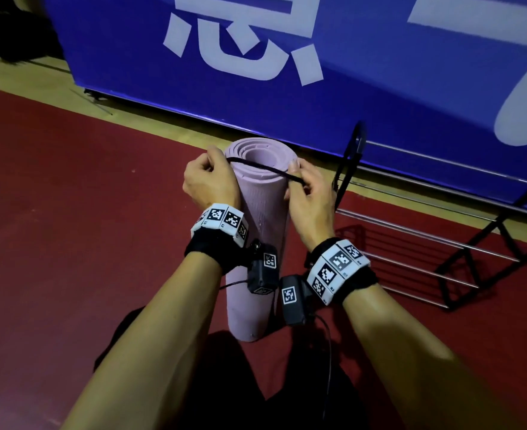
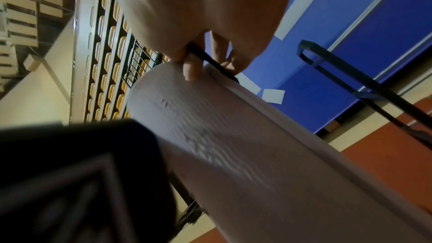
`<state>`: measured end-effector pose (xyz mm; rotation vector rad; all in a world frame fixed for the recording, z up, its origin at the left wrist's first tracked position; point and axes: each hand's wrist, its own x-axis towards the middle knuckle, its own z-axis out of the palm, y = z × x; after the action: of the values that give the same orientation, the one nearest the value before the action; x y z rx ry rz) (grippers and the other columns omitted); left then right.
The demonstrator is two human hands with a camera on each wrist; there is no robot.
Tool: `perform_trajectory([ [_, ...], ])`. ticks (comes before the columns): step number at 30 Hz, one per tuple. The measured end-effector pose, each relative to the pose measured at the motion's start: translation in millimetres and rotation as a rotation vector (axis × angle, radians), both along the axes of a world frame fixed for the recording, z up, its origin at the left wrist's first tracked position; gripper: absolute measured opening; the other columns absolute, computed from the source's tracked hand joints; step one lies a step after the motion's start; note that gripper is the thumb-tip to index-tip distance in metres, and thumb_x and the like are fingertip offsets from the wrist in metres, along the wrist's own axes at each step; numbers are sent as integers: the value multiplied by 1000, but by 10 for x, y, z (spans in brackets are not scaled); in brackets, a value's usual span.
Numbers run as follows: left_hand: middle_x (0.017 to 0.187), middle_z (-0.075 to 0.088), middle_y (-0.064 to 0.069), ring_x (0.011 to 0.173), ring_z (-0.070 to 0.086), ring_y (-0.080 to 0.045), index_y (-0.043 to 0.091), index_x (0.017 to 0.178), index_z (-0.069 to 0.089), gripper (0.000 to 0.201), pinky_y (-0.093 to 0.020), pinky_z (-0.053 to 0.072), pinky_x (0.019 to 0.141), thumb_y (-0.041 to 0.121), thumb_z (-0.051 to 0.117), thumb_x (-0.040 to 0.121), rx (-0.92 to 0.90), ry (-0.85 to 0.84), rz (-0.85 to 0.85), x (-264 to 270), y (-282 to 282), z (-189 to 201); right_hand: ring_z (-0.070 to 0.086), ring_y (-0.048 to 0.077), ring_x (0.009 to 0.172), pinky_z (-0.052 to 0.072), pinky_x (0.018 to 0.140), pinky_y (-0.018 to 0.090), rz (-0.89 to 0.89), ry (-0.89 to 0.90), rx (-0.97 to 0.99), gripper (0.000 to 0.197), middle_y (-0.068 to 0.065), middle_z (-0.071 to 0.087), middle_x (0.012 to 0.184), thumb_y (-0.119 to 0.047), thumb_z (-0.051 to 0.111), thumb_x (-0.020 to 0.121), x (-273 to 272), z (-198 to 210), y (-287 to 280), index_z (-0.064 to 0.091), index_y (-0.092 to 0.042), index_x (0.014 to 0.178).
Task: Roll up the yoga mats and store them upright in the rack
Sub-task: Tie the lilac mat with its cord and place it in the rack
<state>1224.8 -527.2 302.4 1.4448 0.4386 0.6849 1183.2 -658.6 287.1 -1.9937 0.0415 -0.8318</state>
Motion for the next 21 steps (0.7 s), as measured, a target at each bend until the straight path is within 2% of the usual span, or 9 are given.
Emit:
perform_trajectory([
  [2,53,34,6,53,32,-12,16,52,36,46,-26,28,56,29,53,93,68,-17,-31,-20,-4,-51,67,16,102,51,88,34,25,18,38,45,-12,64,130,-40,51,102,-20,-40,25,52,-37,57],
  [5,57,34,8,55,32,-8,23,56,30,41,-25,28,60,21,51,92,127,-67,-64,-75,1,-125,64,2,103,48,88,26,29,16,66,53,-8,60,139,-36,54,101,-11,-62,6,51,-30,49],
  [7,57,33,8,55,30,-7,22,57,31,38,-26,28,60,18,50,90,112,-72,-88,-87,29,-151,59,1,117,45,102,34,66,43,104,53,-5,58,142,-37,55,98,7,-85,-14,53,-22,47],
  [9,54,32,8,56,29,-11,20,55,33,36,-30,29,60,21,50,87,83,-50,-120,-85,67,-144,57,5,124,41,106,38,129,67,170,45,-2,60,140,-33,56,89,26,-74,-15,58,-17,47],
  [12,52,27,9,61,25,-16,24,46,35,37,-33,24,58,23,50,79,9,-52,-235,-60,141,-148,58,9,121,40,104,33,251,100,307,30,14,69,120,-27,53,77,-1,4,1,73,-9,64],
  [14,55,25,6,64,23,-19,24,45,32,34,-37,20,59,21,50,74,-12,-94,-334,-43,185,-154,64,12,95,44,97,30,344,105,459,32,20,72,84,-25,50,85,-16,50,3,78,-12,96],
  [16,56,23,6,64,21,-19,25,45,30,34,-42,18,59,18,50,72,-17,-138,-424,-52,201,-113,65,15,89,45,103,37,332,123,485,29,11,71,73,-32,52,94,30,72,13,79,-20,93],
  [19,55,23,9,59,20,-12,28,46,30,37,-38,15,59,10,49,72,-78,-189,-510,-53,224,-107,57,11,124,35,115,45,286,198,384,34,10,67,125,-47,65,84,111,33,-20,80,-20,67],
  [21,56,25,10,58,20,-8,27,51,32,37,-31,16,55,4,48,75,-65,-231,-549,-40,243,-152,52,10,130,34,116,45,310,210,347,31,4,59,139,-44,70,79,70,23,-45,80,-18,65],
])
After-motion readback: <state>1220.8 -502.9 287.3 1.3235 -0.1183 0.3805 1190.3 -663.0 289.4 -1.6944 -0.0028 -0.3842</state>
